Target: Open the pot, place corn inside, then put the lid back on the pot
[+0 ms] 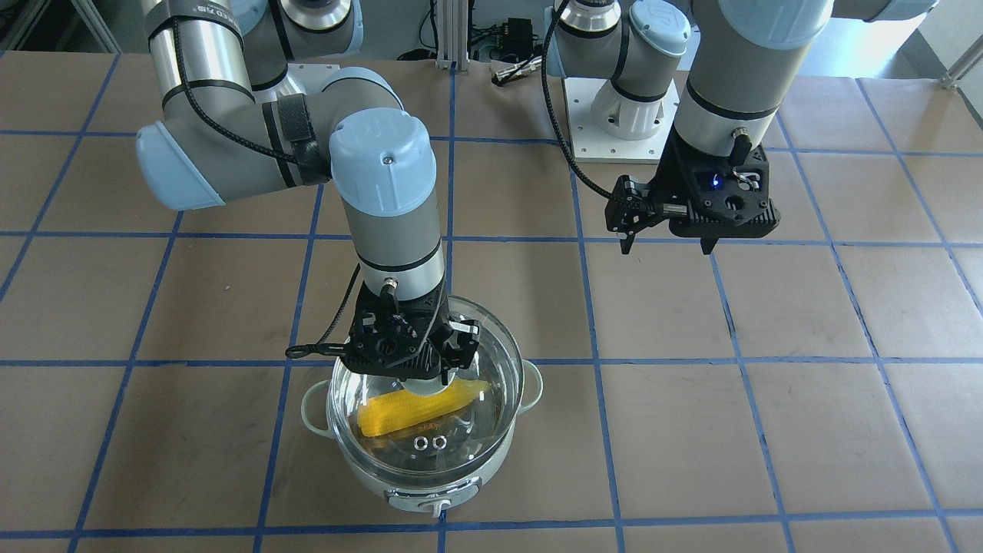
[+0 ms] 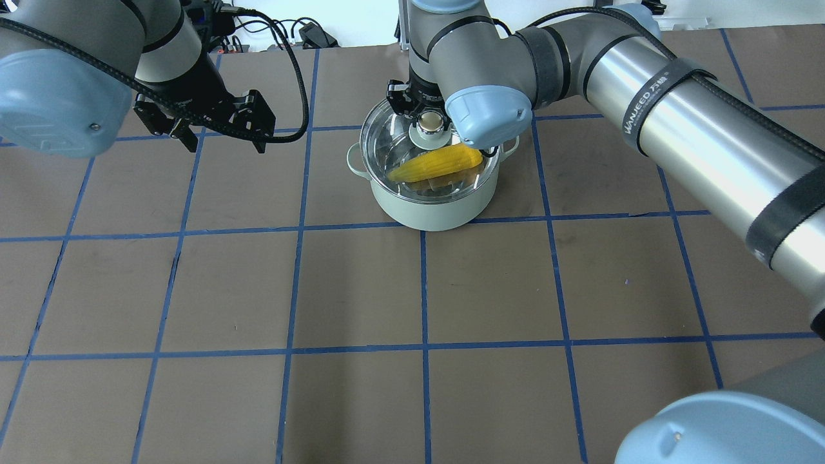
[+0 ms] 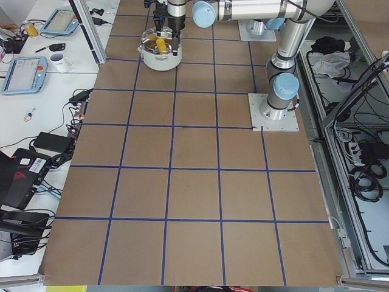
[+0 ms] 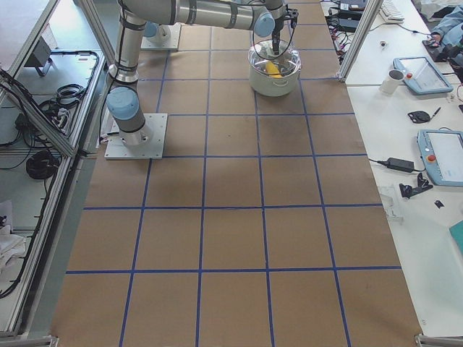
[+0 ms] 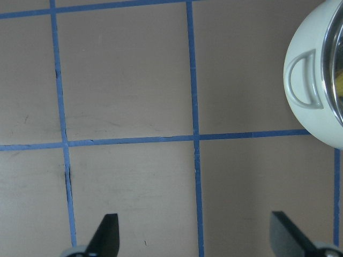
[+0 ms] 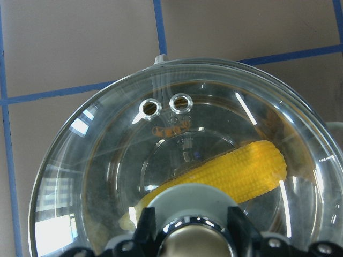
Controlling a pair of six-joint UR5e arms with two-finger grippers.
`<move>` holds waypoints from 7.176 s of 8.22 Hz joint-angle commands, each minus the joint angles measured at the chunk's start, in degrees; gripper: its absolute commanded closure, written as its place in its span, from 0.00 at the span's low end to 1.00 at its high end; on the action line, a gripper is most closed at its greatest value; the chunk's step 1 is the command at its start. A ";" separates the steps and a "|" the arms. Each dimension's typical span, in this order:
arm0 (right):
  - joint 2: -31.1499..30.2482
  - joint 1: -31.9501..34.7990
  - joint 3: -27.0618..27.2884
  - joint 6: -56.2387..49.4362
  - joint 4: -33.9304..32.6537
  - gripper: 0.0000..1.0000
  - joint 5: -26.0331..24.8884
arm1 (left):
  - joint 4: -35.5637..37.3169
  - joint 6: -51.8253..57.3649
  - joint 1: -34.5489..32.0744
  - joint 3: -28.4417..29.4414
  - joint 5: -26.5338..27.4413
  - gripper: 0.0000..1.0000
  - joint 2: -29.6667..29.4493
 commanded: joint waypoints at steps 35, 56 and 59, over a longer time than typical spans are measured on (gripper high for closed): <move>2.51 0.70 -1.05 -2.69 -0.64 0.15 -3.01 | -2.40 -0.14 2.48 -3.61 -1.45 0.00 1.04; -26.41 -12.48 4.75 -19.66 33.47 0.00 -0.81 | -0.73 -2.51 5.29 -3.43 -1.98 0.00 1.92; -26.50 -12.39 4.75 -19.66 32.94 0.00 -0.72 | -0.82 -2.07 5.29 -3.52 -1.81 0.00 1.74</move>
